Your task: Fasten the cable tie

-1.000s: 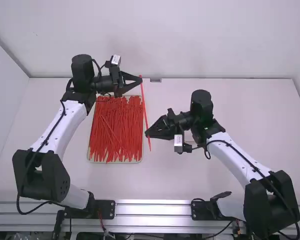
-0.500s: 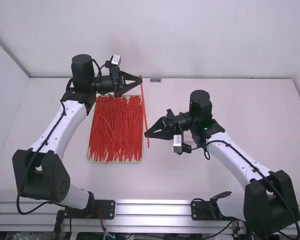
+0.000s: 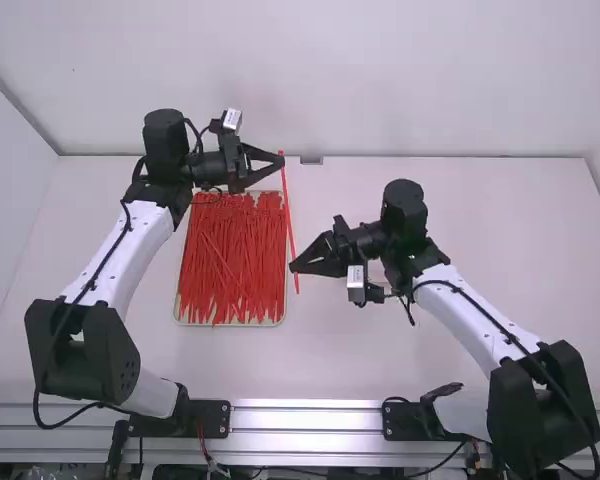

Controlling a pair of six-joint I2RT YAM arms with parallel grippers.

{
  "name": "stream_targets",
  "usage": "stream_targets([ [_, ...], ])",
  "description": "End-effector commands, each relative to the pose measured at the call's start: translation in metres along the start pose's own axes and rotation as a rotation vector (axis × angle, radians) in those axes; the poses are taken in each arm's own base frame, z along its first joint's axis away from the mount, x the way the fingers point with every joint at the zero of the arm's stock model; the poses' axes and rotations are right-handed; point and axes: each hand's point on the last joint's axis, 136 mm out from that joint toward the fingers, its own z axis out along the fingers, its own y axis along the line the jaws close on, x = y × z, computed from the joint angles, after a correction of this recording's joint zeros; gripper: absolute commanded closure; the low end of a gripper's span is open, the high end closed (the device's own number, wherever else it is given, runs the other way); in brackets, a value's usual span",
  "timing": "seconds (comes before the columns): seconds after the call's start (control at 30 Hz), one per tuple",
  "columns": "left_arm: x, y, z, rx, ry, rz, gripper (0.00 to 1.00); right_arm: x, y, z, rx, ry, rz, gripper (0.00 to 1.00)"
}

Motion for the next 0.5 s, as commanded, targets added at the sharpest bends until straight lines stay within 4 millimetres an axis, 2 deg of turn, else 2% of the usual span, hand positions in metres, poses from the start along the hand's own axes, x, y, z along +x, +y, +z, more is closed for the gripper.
stream_targets([
  [0.0,0.002,0.002,0.0,0.004,0.007,0.071,0.98,-0.005,-0.012,0.003,-0.006,-0.02,0.113,1.0],
  [0.27,0.001,0.001,0.0,0.005,0.006,0.156,0.98,-0.014,-0.028,0.007,-0.009,-0.028,0.242,1.0],
  [0.4,0.001,0.001,0.0,0.006,0.006,0.157,0.98,-0.005,-0.034,0.003,0.028,0.02,0.393,1.0],
  [0.47,0.001,0.001,0.0,0.005,0.006,0.157,0.98,0.002,-0.037,-0.002,0.056,0.056,0.41,1.0],
])
